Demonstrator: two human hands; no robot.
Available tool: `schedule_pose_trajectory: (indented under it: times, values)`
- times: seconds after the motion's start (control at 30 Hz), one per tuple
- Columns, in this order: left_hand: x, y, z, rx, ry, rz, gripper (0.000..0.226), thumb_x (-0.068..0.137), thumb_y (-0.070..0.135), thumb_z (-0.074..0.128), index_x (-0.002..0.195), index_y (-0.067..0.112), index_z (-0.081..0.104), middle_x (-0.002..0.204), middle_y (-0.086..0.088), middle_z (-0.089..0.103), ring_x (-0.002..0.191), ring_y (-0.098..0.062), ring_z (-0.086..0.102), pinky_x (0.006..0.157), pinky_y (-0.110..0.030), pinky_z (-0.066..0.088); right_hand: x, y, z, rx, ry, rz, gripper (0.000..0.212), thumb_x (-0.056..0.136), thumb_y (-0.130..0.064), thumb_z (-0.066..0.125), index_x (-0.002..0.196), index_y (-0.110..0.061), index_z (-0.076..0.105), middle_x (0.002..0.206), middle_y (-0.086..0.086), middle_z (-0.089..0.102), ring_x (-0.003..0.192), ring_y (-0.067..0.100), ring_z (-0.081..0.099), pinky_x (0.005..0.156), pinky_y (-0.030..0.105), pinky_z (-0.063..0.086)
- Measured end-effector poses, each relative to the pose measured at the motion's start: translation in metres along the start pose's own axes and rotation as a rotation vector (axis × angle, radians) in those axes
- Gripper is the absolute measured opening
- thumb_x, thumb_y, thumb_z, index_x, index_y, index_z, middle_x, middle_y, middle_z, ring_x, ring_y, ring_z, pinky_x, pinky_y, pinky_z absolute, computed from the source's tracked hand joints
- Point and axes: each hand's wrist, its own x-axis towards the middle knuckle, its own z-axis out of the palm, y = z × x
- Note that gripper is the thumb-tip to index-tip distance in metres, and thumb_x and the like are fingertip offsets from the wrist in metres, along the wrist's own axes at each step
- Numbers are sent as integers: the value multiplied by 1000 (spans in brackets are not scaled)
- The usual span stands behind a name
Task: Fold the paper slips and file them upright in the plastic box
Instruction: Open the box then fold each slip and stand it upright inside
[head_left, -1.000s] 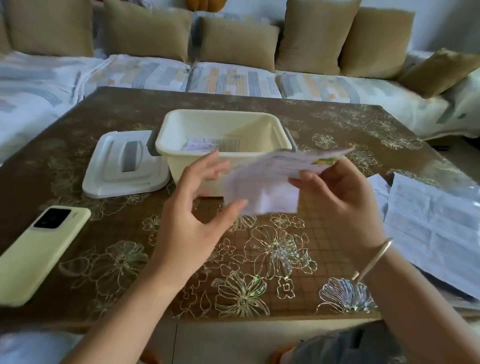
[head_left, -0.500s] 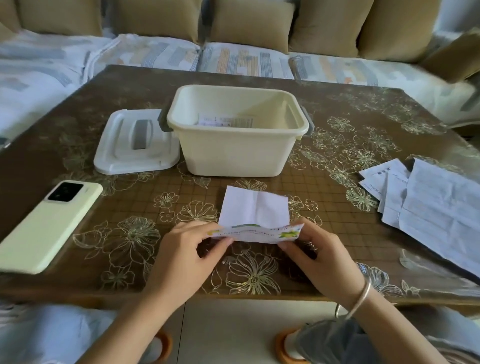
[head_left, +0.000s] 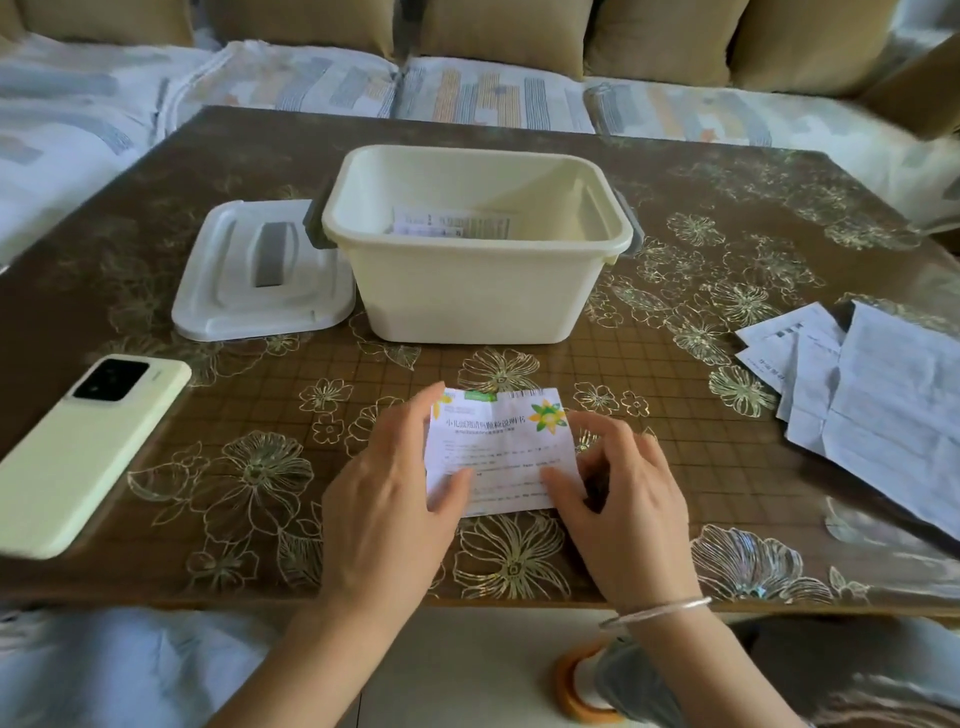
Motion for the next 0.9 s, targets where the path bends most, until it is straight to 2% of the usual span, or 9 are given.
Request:
schedule_pose_trajectory:
  times: [0.07, 0.13, 0.23, 0.3, 0.37, 0.5, 0.63, 0.77, 0.9]
  values:
    - [0, -1, 0, 67, 37, 23, 67, 74, 31, 74, 135, 19, 48, 137, -1, 50, 95, -19, 64, 81, -28, 51, -1, 0, 1, -41, 13, -17, 40, 79, -28, 75, 115, -22, 59, 69, -15, 53, 78, 13, 42, 66, 26, 34]
    - [1, -4, 1, 101, 36, 69, 66, 74, 28, 75, 135, 17, 52, 151, -5, 37, 124, -22, 50, 105, -34, 36, -1, 2, 2, -80, 27, -37, 36, 80, -31, 74, 113, -22, 60, 78, -14, 53, 80, 14, 42, 69, 28, 38]
    - [6, -6, 4, 118, -49, 204, 49, 85, 18, 67, 133, 18, 59, 152, -2, 41, 138, -21, 39, 116, -36, 19, -2, 4, 2, -107, 31, -37, 33, 81, -31, 72, 111, -22, 62, 97, -6, 58, 90, 16, 42, 76, 31, 41]
    - [7, -10, 7, 133, -116, 243, 37, 90, 23, 53, 126, 24, 65, 142, 4, 54, 135, -17, 44, 117, -38, 19, -1, 5, 3, -94, 30, -44, 31, 82, -28, 72, 112, -24, 63, 107, -3, 59, 96, 18, 44, 79, 33, 43]
    - [7, -13, 6, 114, -178, 240, 40, 93, 29, 41, 123, 28, 66, 137, 8, 58, 131, -12, 49, 114, -39, 22, -1, 8, 4, -98, 17, -73, 27, 84, -25, 69, 111, -25, 65, 114, -4, 59, 100, 19, 46, 80, 35, 45]
    - [13, -17, 1, 90, -227, 254, 40, 91, 35, 43, 124, 31, 66, 136, 14, 57, 128, -6, 49, 110, -35, 27, 1, 7, 3, -116, 9, -112, 24, 85, -23, 62, 108, -25, 67, 119, -2, 59, 101, 22, 48, 77, 39, 48]
    - [25, -23, -4, 109, -285, 277, 39, 89, 39, 56, 125, 27, 64, 133, 18, 57, 123, -4, 47, 106, -29, 22, 10, -5, -7, -138, -51, -309, 28, 86, -46, 57, 101, -26, 70, 113, -7, 62, 100, 22, 52, 78, 37, 46]
    - [32, -26, -10, 153, -358, 324, 45, 90, 47, 40, 124, 30, 64, 134, 18, 55, 124, -6, 46, 106, -37, 28, 25, -9, -20, -309, -96, -373, 53, 72, -72, 53, 97, -31, 74, 118, -7, 63, 115, 25, 47, 90, 37, 32]
    - [35, -28, -11, 126, -351, 353, 33, 94, 26, 47, 121, 29, 67, 131, 17, 57, 122, -8, 49, 103, -41, 34, 28, -9, -18, -299, -220, -551, 55, 72, -72, 51, 101, -32, 73, 117, -8, 63, 115, 23, 48, 93, 36, 32]
